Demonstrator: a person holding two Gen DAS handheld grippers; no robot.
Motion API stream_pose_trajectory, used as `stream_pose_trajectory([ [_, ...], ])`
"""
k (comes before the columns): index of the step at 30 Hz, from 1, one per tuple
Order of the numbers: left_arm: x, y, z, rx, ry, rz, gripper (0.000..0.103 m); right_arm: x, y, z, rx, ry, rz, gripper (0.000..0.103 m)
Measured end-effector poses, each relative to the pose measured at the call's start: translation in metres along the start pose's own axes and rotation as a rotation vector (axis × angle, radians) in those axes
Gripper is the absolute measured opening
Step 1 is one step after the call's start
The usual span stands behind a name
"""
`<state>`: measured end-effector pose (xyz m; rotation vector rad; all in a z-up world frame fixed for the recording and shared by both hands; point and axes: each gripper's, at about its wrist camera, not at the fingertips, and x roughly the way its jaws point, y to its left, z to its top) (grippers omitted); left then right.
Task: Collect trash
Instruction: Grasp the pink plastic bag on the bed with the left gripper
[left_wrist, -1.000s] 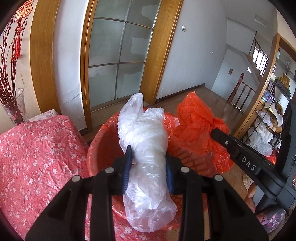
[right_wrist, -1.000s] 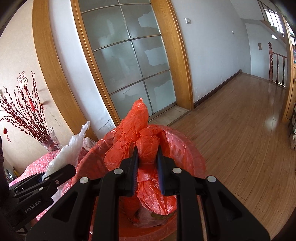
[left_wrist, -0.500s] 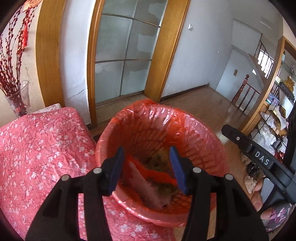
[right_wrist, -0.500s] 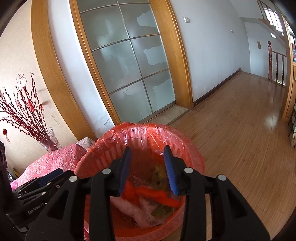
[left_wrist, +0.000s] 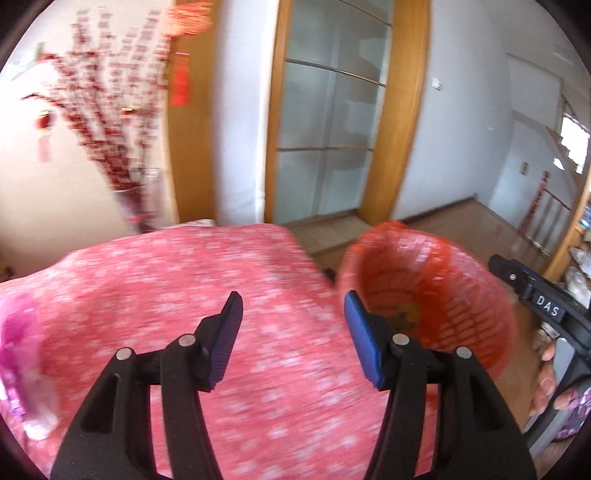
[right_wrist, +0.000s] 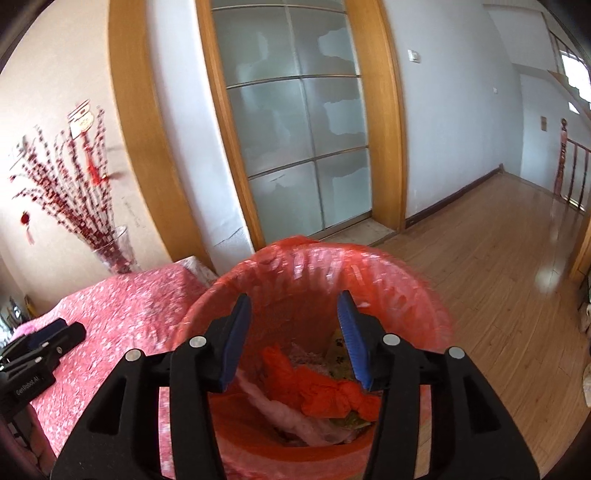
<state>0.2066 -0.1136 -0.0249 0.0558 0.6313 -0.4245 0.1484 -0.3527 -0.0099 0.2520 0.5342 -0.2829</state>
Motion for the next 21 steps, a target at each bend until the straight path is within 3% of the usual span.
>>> stream_pose_trajectory([
  [6,-0.041,0.075,-0.016,-0.108,-0.023,0.159,0.057,0.007,0.063,-0.014,-0.105,0.046,0.123,0.050],
  [14,-0.092,0.186,-0.044,-0.240,-0.043,0.444,0.059,0.008,0.142,-0.036,-0.242,0.095,0.273,0.050],
  [17,-0.102,0.224,-0.053,-0.313,-0.039,0.490,0.059,0.008,0.163,-0.042,-0.267,0.114,0.309,0.050],
  [21,-0.099,0.250,-0.059,-0.361,-0.009,0.482,0.059,0.009,0.182,-0.049,-0.289,0.131,0.340,0.050],
])
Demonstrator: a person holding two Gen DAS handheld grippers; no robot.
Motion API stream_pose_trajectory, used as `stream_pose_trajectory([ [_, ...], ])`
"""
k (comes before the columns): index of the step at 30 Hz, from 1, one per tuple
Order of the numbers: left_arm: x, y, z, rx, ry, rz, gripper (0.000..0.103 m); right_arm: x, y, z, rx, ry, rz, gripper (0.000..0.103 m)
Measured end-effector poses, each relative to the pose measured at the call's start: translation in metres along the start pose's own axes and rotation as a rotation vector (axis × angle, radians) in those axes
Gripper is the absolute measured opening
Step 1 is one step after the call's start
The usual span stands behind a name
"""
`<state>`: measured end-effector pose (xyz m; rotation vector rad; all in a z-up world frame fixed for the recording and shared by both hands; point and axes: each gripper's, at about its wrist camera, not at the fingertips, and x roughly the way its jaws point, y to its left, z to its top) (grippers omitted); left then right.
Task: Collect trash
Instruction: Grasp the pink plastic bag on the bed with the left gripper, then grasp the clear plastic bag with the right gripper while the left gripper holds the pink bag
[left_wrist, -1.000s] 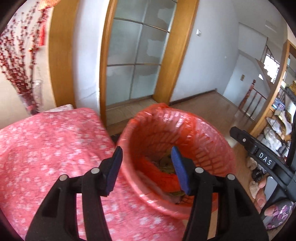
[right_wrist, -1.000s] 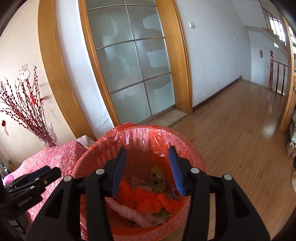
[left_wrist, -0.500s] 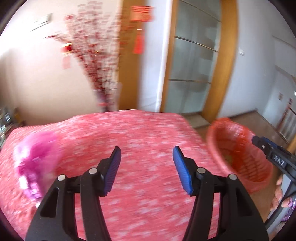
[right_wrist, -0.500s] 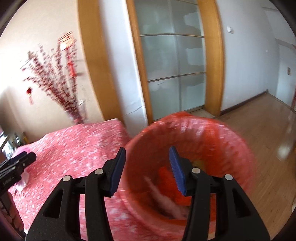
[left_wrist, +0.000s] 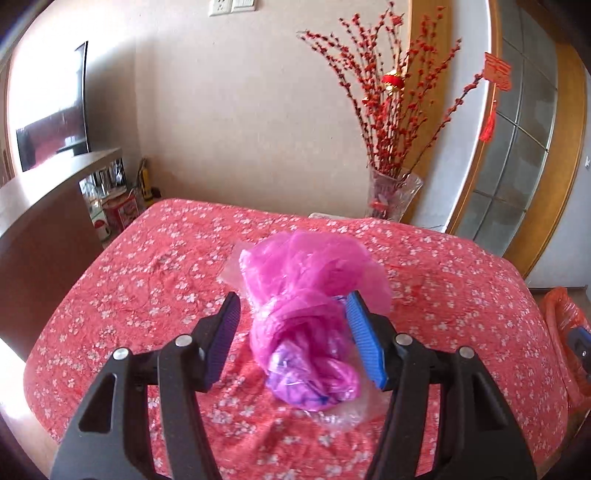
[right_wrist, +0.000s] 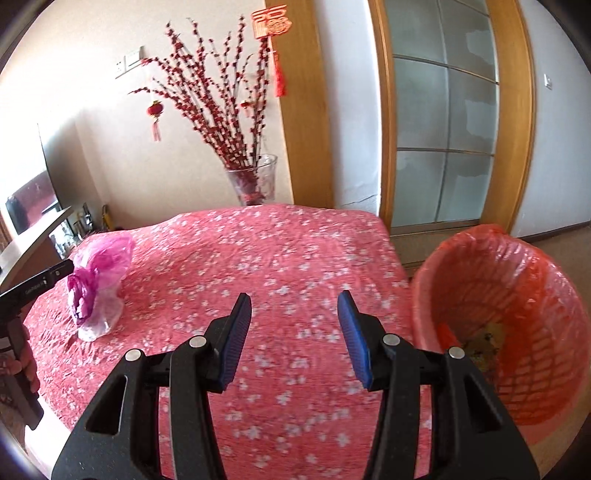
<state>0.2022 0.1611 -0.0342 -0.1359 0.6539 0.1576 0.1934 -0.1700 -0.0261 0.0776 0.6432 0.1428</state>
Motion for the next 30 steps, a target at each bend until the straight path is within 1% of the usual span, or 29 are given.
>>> stream_pose_trajectory([
  [5,0.018,0.011,-0.004,-0.022,0.047,0.006,0.059,0.006,0.021,0.001,-0.039,0.012,0.020,0.050],
  [8,0.027,0.014,-0.008,-0.042,0.069,-0.012,0.058,0.007,0.029,0.001,-0.056,0.017,0.028,0.050],
  [9,0.029,0.014,-0.009,-0.044,0.074,-0.017,0.056,0.008,0.033,0.001,-0.063,0.019,0.032,0.050],
  [11,0.033,0.014,-0.011,-0.046,0.087,-0.035,0.048,0.010,0.038,0.001,-0.072,0.021,0.038,0.050],
  [13,0.035,0.012,-0.013,-0.040,0.089,-0.046,0.043,0.012,0.044,0.001,-0.084,0.025,0.047,0.050],
  [15,0.035,0.011,-0.014,-0.033,0.081,-0.052,0.037,0.014,0.049,0.002,-0.093,0.028,0.055,0.050],
  [16,0.034,0.011,-0.014,-0.032,0.076,-0.055,0.032,0.014,0.052,0.002,-0.097,0.030,0.060,0.050],
  [17,0.032,0.013,-0.014,-0.033,0.071,-0.057,0.030,0.015,0.056,0.002,-0.103,0.031,0.067,0.050],
  [20,0.023,0.020,-0.010,-0.039,0.048,-0.051,0.028,0.019,0.068,0.003,-0.115,0.036,0.092,0.050],
  [26,-0.002,0.046,0.003,-0.071,-0.017,-0.024,0.027,0.030,0.102,0.007,-0.155,0.052,0.159,0.050],
  [30,-0.012,0.063,0.008,-0.077,-0.055,0.031,0.027,0.043,0.135,0.009,-0.185,0.076,0.224,0.050],
])
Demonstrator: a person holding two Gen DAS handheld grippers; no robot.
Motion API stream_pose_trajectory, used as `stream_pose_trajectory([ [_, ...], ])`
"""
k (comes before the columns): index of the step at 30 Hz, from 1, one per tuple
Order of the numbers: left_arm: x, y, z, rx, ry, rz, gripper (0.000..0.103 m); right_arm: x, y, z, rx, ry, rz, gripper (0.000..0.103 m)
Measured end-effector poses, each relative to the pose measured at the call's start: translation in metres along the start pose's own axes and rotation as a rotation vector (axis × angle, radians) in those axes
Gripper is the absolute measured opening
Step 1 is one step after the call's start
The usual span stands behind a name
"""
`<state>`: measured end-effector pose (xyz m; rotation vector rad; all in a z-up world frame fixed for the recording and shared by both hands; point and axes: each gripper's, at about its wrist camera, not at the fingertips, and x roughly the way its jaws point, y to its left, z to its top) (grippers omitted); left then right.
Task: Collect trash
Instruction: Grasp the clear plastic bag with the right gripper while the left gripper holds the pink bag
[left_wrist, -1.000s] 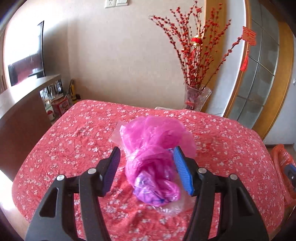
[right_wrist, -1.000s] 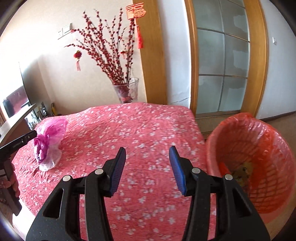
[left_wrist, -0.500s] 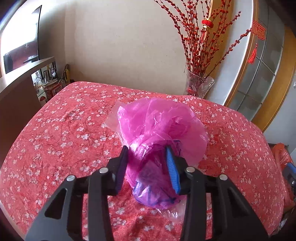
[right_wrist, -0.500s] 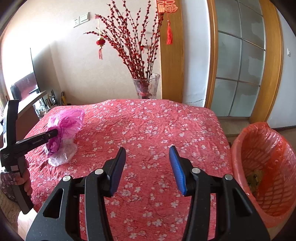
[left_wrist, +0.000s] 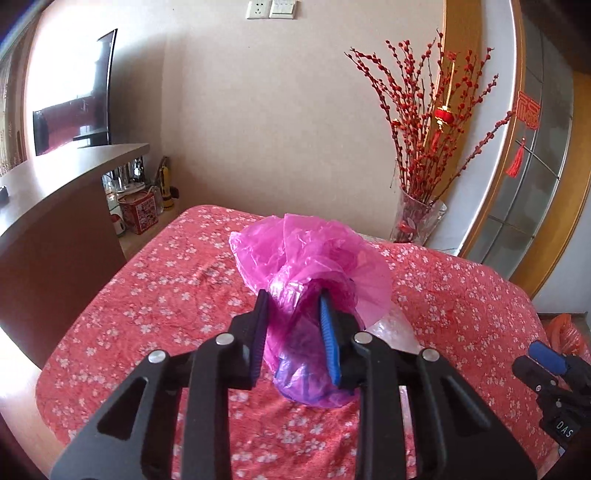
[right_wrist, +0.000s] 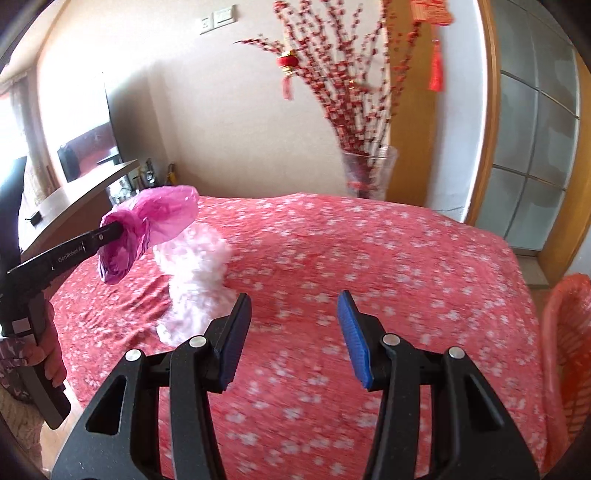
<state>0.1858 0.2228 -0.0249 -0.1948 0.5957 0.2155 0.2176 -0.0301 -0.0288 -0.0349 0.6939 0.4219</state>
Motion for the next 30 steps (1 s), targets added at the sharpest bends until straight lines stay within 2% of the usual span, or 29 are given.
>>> stream_pose_trajectory([
  [8,0.002,0.031,0.005,-0.034,0.010,0.059,0.027,0.057,0.051,0.014,0.004,0.093,0.131,0.050],
  [17,0.006,0.045,0.004,-0.044,0.028,0.076,0.027,0.097,0.074,0.017,-0.023,0.184,0.138,0.049],
  [21,0.008,0.043,0.004,-0.041,0.032,0.073,0.027,0.102,0.075,0.010,-0.040,0.208,0.132,0.036],
  [23,0.009,0.042,0.003,-0.039,0.035,0.071,0.027,0.100,0.075,0.010,-0.041,0.209,0.139,0.025],
  [26,0.009,0.039,0.003,-0.035,0.037,0.064,0.028,0.096,0.072,0.009,-0.047,0.202,0.136,0.020],
  [30,0.010,0.033,0.002,-0.023,0.041,0.055,0.028,0.088,0.065,0.008,-0.036,0.186,0.120,0.019],
])
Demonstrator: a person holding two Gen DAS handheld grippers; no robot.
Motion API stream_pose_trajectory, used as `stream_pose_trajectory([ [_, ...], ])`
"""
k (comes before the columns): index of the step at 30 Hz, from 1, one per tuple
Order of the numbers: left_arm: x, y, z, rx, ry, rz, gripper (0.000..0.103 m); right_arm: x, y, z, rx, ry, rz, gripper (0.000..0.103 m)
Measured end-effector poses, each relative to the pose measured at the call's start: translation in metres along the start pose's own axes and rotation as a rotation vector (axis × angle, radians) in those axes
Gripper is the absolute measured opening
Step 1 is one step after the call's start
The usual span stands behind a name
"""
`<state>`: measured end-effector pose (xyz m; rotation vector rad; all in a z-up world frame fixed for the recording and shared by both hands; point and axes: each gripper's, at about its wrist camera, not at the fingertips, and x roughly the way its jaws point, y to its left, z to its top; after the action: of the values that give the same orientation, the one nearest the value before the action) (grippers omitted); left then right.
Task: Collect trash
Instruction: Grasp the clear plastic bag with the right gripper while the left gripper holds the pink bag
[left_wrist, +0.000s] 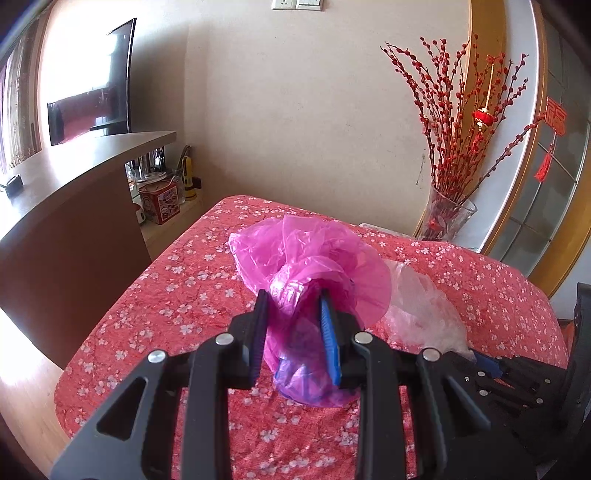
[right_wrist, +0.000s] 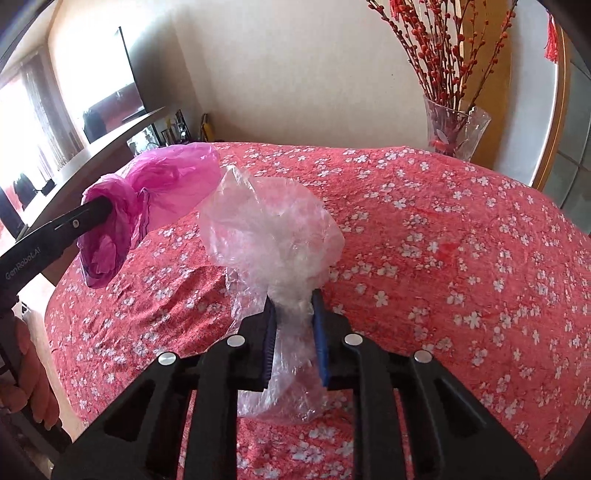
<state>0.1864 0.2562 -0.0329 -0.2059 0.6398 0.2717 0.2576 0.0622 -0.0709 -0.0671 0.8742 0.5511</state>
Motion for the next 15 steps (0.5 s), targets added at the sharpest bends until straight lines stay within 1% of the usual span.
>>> stream_pose_trajectory([
  [5,-0.002,-0.012,-0.001,0.019,0.000,-0.014,0.028,-0.016,-0.016,-0.003,0.015,-0.033,-0.040,0.019],
  [15,-0.005,-0.048,-0.002,0.082,-0.004,-0.053,0.028,-0.048,-0.069,-0.010,0.106,-0.080,-0.108,0.019],
])
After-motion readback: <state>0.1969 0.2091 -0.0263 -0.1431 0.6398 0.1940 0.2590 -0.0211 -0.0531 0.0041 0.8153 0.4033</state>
